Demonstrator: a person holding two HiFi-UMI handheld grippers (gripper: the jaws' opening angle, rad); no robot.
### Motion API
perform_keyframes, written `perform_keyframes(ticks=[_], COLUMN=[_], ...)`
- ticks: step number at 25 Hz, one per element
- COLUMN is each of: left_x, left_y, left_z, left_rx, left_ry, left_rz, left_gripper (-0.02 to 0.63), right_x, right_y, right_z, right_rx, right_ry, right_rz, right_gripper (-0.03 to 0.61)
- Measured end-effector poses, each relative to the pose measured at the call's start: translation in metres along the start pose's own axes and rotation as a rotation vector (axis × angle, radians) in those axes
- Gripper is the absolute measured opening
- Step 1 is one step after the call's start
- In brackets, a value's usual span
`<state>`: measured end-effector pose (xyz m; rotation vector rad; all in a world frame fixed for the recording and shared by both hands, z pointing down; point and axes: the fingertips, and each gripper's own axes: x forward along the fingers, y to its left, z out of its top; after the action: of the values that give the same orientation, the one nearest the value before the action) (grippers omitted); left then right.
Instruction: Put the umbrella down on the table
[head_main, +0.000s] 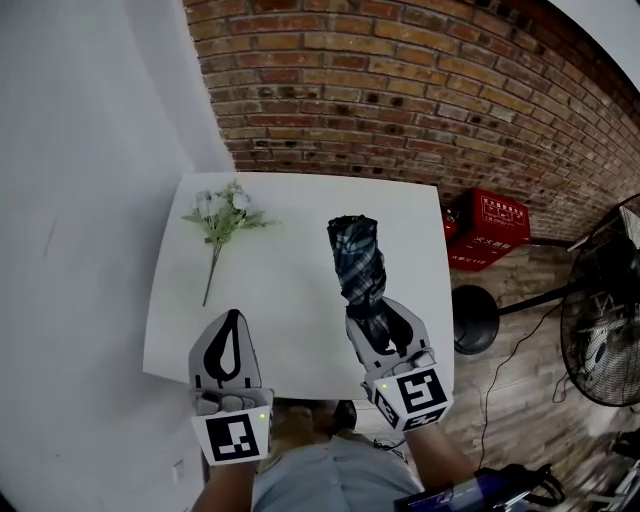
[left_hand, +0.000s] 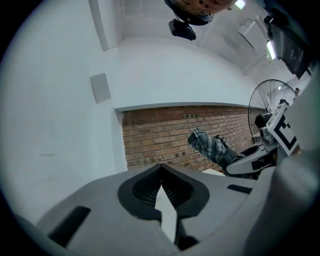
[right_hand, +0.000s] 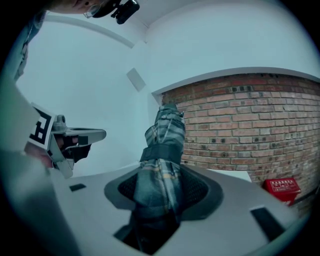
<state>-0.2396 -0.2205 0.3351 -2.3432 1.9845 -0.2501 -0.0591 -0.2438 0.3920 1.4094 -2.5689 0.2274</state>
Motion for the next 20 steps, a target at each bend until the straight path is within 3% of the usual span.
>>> perform_keyframes(ticks=[20], left_x=[0.021], left_y=[-0.013], left_z=[-0.035], left_rx=[0.014], left_ry=[0.075], left_rz=[-0.081], left_gripper=[0.009], right_x=[0.010], right_y=[-0.016], right_z=[-0.058], right_rx=[0.052], right_ry=[0.117], right_rz=[-0.051], right_gripper=[0.195])
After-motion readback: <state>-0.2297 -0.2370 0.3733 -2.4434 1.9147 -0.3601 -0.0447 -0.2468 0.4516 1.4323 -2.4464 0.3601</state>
